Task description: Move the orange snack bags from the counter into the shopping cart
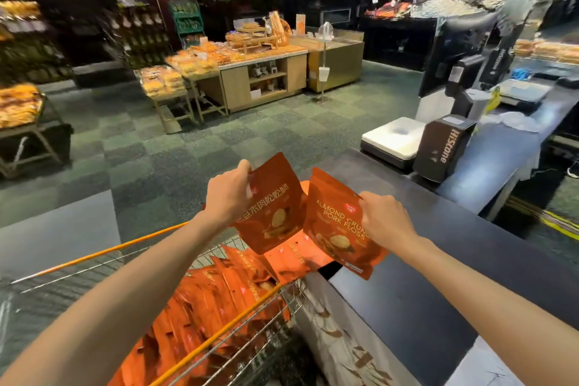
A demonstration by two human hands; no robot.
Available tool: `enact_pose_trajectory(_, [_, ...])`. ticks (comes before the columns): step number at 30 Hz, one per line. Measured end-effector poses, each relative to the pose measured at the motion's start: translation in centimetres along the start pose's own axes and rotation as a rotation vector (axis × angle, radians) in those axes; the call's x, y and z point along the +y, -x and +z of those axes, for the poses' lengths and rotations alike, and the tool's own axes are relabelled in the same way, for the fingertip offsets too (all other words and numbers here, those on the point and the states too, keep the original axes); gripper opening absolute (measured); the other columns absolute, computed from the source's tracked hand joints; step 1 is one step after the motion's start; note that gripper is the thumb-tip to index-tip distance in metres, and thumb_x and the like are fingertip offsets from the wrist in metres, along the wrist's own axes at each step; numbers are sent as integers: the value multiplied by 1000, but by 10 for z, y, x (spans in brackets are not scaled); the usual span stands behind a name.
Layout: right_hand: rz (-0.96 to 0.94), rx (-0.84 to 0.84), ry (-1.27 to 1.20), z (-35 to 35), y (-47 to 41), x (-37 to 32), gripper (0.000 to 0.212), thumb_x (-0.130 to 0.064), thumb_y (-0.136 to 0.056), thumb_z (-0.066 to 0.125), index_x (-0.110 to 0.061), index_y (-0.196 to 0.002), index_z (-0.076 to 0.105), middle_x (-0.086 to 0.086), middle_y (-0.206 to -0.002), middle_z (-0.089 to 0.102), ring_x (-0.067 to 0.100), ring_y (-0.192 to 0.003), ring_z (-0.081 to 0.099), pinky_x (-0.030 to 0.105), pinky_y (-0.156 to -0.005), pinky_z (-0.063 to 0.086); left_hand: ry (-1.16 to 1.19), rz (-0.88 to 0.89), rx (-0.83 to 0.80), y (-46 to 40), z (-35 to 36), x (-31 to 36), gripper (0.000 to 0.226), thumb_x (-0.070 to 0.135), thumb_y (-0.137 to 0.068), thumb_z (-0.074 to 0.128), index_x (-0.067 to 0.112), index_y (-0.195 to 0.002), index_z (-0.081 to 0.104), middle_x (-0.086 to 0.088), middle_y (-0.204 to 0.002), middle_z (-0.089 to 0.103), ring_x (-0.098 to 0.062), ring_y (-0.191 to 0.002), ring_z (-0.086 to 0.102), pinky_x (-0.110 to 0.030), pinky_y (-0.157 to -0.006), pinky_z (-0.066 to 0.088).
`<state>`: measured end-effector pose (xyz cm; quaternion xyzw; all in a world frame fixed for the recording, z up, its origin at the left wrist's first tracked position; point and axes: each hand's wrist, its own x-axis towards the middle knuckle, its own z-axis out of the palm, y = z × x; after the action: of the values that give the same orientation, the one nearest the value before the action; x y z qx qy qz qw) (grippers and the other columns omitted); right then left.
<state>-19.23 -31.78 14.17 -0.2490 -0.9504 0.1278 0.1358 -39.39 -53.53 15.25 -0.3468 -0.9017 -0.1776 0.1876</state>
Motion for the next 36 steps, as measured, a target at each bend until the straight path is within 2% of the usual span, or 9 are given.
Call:
enact_pose_trajectory(3, [-70, -24, -42, 12, 0, -29, 14, -11, -91, 43, -12, -79, 50, 14, -76, 62, 39, -71, 58, 44, -59, 49, -35, -70, 10, 23, -21, -30, 13, 16, -90, 52, 10, -101, 49, -14, -83, 70, -38, -72, 64, -41, -63, 50])
enact_pose_trajectory(7, [-221, -43, -59, 35, -11, -77, 16, -12, -92, 44, -9, -93, 59, 16, -80, 64, 38, -76, 59, 44, -60, 47, -75, -159, 20, 59, -53, -75, 12, 18, -91, 51, 9, -99, 49, -14, -82, 69, -38, -72, 63, -39, -61, 46])
enact_pose_trajectory(11, [-368, -92, -91, 58, -19, -138, 14, -12, -90, 46, -8, -90, 60, 17, -87, 66, 40, -85, 61, 38, -61, 40, -125, -279, 28, 94, -84, -124, 14, 22, -92, 52, 11, -98, 49, -16, -85, 70, -40, -76, 63, -42, -66, 50])
enact_pose_trajectory(14, [-434, -118, -128, 77, -19, -187, 15, -15, -91, 44, -11, -90, 58, 17, -90, 67, 41, -88, 61, 42, -65, 45, -167, -347, 4, 119, -106, -161, 16, 23, -91, 54, 11, -100, 50, -17, -88, 70, -41, -80, 63, -41, -66, 48])
enact_pose_trajectory(23, [-506, -194, -156, 130, -7, -306, 18, -20, -96, 42, -13, -93, 59, 17, -96, 68, 40, -93, 63, 41, -69, 47, -223, -415, -41, 168, -144, -263, 12, 24, -94, 54, 14, -96, 49, -12, -85, 69, -35, -75, 62, -33, -59, 37])
enact_pose_trajectory(27, [-511, -196, -129, 152, -2, -331, 22, -22, -96, 41, -14, -101, 61, 16, -100, 68, 40, -96, 63, 43, -74, 51, -209, -422, -38, 181, -140, -294, 11, 23, -95, 52, 12, -96, 50, -15, -82, 69, -37, -73, 61, -33, -57, 33])
enact_pose_trajectory(30, [-519, -254, -72, 170, 4, -338, 19, -23, -96, 41, -16, -97, 59, 16, -99, 68, 40, -96, 63, 44, -74, 50, -181, -455, -70, 194, -128, -309, 13, 22, -94, 54, 10, -99, 52, -18, -84, 69, -40, -77, 62, -33, -58, 31])
enact_pose_trajectory(33, [-546, -295, -12, 185, 0, -340, 20, -23, -96, 41, -18, -95, 60, 14, -98, 69, 39, -94, 63, 43, -75, 51, -168, -485, -107, 202, -112, -322, 15, 22, -94, 53, 9, -101, 52, -19, -88, 69, -41, -81, 63, -35, -60, 34])
enact_pose_trajectory(36, [-558, -342, 34, 197, -9, -339, 21, -20, -96, 42, -17, -100, 62, 12, -99, 70, 37, -95, 63, 38, -71, 47, -138, -530, -121, 203, -96, -338, 16, 22, -93, 53, 9, -103, 52, -20, -92, 69, -41, -86, 63, -38, -62, 37])
